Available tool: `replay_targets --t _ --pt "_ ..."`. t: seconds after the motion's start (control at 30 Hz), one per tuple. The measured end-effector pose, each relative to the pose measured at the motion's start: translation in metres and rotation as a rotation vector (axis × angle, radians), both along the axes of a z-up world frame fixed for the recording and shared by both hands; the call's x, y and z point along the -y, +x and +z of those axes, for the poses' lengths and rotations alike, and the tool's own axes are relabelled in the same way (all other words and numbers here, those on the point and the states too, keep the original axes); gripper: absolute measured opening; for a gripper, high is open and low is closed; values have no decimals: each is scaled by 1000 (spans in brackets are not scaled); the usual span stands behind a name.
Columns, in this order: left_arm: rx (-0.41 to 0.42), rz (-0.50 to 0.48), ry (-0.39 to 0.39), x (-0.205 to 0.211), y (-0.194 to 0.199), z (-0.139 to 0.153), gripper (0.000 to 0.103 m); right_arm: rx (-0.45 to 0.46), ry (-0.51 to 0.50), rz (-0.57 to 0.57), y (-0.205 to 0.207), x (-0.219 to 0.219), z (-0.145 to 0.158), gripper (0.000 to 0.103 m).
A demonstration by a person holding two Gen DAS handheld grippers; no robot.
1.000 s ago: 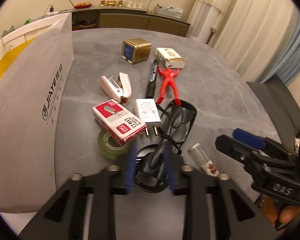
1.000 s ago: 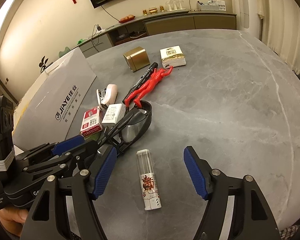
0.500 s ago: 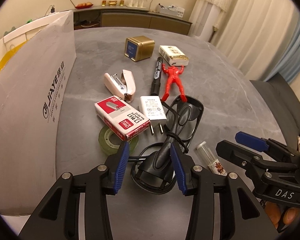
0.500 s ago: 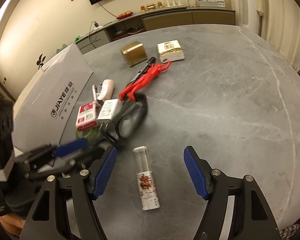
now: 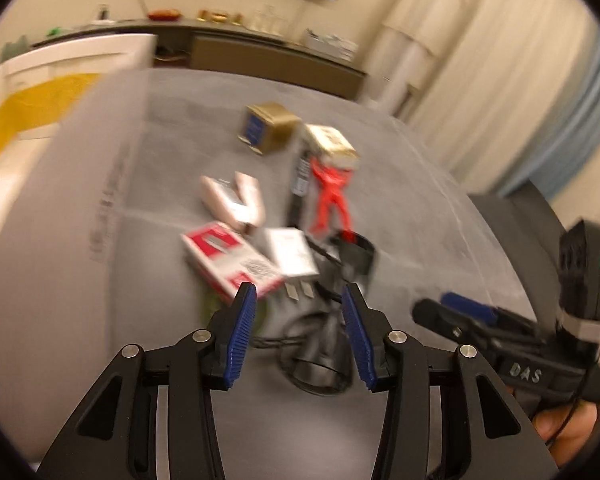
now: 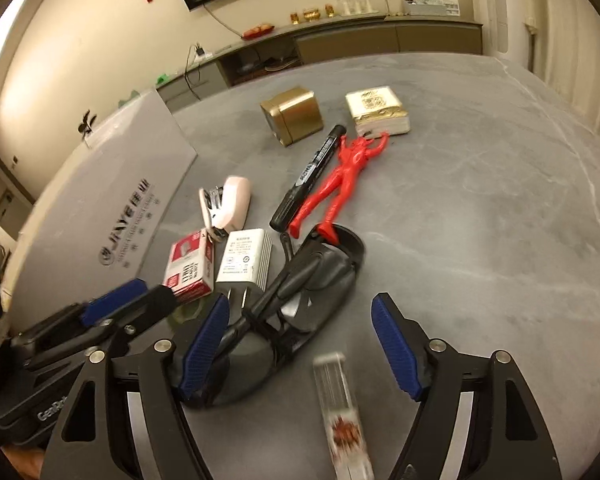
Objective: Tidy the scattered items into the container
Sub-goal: 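Grasp the black sunglasses with the right gripper while the left gripper approaches the staple box, then lift the sunglasses with the right gripper while the left gripper grasps the red-and-white staple box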
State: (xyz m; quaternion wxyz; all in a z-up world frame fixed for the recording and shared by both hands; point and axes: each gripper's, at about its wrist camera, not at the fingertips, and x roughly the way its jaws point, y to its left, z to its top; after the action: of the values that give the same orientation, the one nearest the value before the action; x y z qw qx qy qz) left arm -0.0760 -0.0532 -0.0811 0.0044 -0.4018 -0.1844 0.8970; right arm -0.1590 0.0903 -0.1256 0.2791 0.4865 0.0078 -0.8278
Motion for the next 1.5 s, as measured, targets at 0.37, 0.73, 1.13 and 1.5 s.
replay_targets --t 0.37,0.73,1.13,1.5 --pt "43 37 -55 14 -11 -14 46 -58 106 -74 -12 -18 -2 73" --pt "65 59 -111 10 -36 -26 53 -47 83 -64 -10 -25 -3 38" --pt "79 90 -164 9 -54 -33 60 -25 75 -34 -7 -27 -5 38" --pt "50 121 -101 29 -33 -18 56 -44 74 -28 -5 -22 -5 38"
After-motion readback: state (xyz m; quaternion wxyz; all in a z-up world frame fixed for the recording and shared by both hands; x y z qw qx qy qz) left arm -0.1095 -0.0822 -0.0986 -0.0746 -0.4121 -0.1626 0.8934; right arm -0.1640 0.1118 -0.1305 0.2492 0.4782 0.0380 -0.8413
